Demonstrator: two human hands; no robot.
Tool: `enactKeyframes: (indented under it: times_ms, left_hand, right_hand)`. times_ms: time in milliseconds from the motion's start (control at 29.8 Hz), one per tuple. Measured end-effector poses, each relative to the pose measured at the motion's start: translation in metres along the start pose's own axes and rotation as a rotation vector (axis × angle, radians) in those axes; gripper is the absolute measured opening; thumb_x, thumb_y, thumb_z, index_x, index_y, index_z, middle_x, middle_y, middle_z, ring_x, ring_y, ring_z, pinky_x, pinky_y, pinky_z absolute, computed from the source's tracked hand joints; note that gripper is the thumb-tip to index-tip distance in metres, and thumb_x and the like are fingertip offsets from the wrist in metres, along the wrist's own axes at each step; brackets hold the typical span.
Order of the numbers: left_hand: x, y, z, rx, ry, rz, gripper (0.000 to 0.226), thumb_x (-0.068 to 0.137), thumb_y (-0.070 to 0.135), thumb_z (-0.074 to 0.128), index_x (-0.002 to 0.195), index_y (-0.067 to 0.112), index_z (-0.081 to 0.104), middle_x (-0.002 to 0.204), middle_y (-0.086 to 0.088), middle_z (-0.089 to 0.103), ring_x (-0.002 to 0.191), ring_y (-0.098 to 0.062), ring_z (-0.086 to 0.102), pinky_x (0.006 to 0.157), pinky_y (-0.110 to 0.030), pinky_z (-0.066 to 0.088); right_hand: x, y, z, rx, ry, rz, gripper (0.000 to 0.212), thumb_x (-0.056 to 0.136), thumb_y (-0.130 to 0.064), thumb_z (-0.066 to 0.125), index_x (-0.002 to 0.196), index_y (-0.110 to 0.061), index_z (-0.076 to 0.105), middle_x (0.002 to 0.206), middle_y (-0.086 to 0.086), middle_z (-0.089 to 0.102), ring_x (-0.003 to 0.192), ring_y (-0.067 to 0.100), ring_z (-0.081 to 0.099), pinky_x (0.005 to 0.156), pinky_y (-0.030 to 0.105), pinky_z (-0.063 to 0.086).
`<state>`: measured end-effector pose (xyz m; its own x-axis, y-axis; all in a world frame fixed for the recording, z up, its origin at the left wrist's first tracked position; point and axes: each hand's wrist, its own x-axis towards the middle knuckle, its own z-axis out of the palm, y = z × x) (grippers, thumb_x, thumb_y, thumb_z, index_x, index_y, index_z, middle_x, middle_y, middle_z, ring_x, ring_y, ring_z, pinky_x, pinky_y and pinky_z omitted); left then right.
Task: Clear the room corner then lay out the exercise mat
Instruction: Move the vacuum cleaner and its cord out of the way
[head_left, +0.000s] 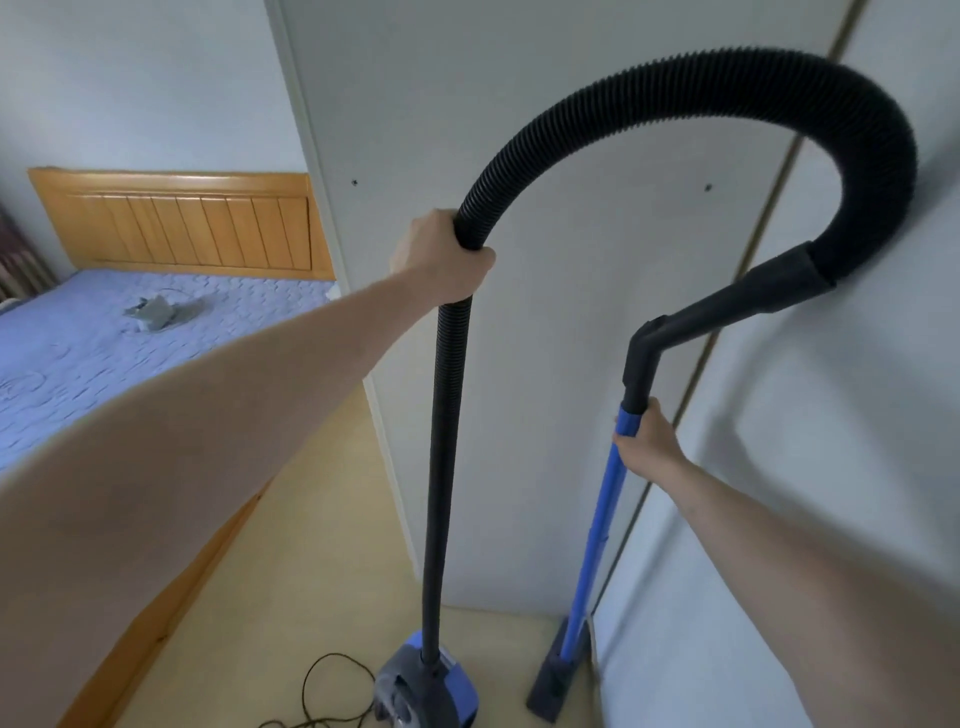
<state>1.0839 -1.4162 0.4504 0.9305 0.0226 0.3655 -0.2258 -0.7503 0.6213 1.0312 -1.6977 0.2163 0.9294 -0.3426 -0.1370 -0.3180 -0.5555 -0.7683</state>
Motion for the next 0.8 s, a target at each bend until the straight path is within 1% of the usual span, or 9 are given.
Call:
enactKeyframes:
  times_ms: [101,168,268,369,503,570,671,738,805]
  left_hand:
    - [0.012,0.01,0.019,-0.009,-0.015,-0.003,0.019,0.074,0.027,0.066,0.067,0.021,0.049,0.067,0.005,0.055,0.062,-0.023,0.056,0.056,-0.029,0.046]
    - [0.014,0.005,0.03,0.01,-0.013,-0.03,0.016,0.074,0.027,0.065,0.069,0.022,0.051,0.068,0.005,0.057,0.063,-0.023,0.059,0.055,-0.028,0.045]
    - [0.016,-0.01,0.042,0.058,-0.001,-0.05,0.01,0.075,0.029,0.065,0.076,0.023,0.056,0.071,0.004,0.06,0.065,-0.024,0.061,0.053,-0.027,0.043]
    - [0.021,-0.021,0.05,0.136,0.017,-0.036,0.013,0.075,0.032,0.066,0.081,0.024,0.057,0.075,0.003,0.062,0.067,-0.025,0.061,0.054,-0.028,0.046]
    - [0.014,-0.039,0.07,0.232,-0.124,-0.094,0.023,0.073,0.04,0.072,0.085,0.025,0.06,0.082,0.001,0.066,0.071,-0.024,0.064,0.055,-0.029,0.048]
    - [0.007,-0.047,0.084,0.223,-0.155,-0.123,0.025,0.072,0.041,0.073,0.086,0.025,0.06,0.083,0.0,0.067,0.073,-0.025,0.066,0.059,-0.031,0.054]
    - [-0.002,-0.046,0.099,0.195,-0.148,-0.118,0.026,0.072,0.039,0.072,0.089,0.024,0.061,0.083,0.0,0.067,0.075,-0.026,0.067,0.062,-0.034,0.058]
    - [-0.008,-0.042,0.106,0.194,-0.162,-0.107,0.028,0.071,0.04,0.073,0.09,0.024,0.059,0.083,0.0,0.065,0.074,-0.026,0.066,0.062,-0.035,0.058]
    - [-0.015,-0.044,0.111,0.195,-0.175,-0.102,0.029,0.072,0.04,0.073,0.092,0.024,0.057,0.083,0.001,0.064,0.073,-0.025,0.065,0.057,-0.032,0.052]
  right_hand:
    - [0.009,0.003,-0.002,-0.005,0.019,0.002,0.037,0.097,-0.016,0.062,0.127,-0.022,0.041,0.1,0.0,0.062,0.08,0.018,0.064,0.066,0.039,0.056]
    - [0.014,0.005,-0.003,-0.014,0.027,-0.015,0.037,0.098,-0.016,0.061,0.128,-0.021,0.041,0.097,-0.002,0.06,0.076,0.014,0.061,0.064,0.036,0.052]
    - [0.02,0.011,-0.003,-0.038,0.044,-0.036,0.035,0.099,-0.017,0.061,0.13,-0.018,0.043,0.099,0.0,0.059,0.078,0.018,0.061,0.066,0.035,0.049]
    - [0.03,0.011,-0.002,-0.055,0.071,-0.05,0.033,0.101,-0.019,0.06,0.13,-0.015,0.046,0.107,0.004,0.062,0.086,0.025,0.062,0.068,0.035,0.049]
    - [0.037,0.009,0.006,-0.048,0.092,-0.017,0.03,0.102,-0.019,0.058,0.129,-0.015,0.046,0.111,0.003,0.062,0.087,0.025,0.061,0.072,0.037,0.051]
    - [0.04,0.007,0.008,-0.06,0.098,0.011,0.029,0.103,-0.021,0.057,0.129,-0.013,0.046,0.11,0.003,0.06,0.086,0.025,0.06,0.071,0.038,0.051]
    - [0.043,0.003,0.01,-0.052,0.11,0.053,0.032,0.103,-0.021,0.056,0.132,-0.014,0.044,0.107,0.002,0.058,0.085,0.025,0.059,0.072,0.037,0.05]
    - [0.044,-0.001,0.012,-0.031,0.121,0.08,0.036,0.102,-0.019,0.056,0.135,-0.014,0.043,0.105,0.001,0.056,0.085,0.026,0.058,0.072,0.036,0.048]
    - [0.043,-0.004,0.015,-0.017,0.128,0.097,0.04,0.101,-0.017,0.057,0.137,-0.012,0.041,0.106,0.002,0.056,0.084,0.026,0.058,0.072,0.036,0.048]
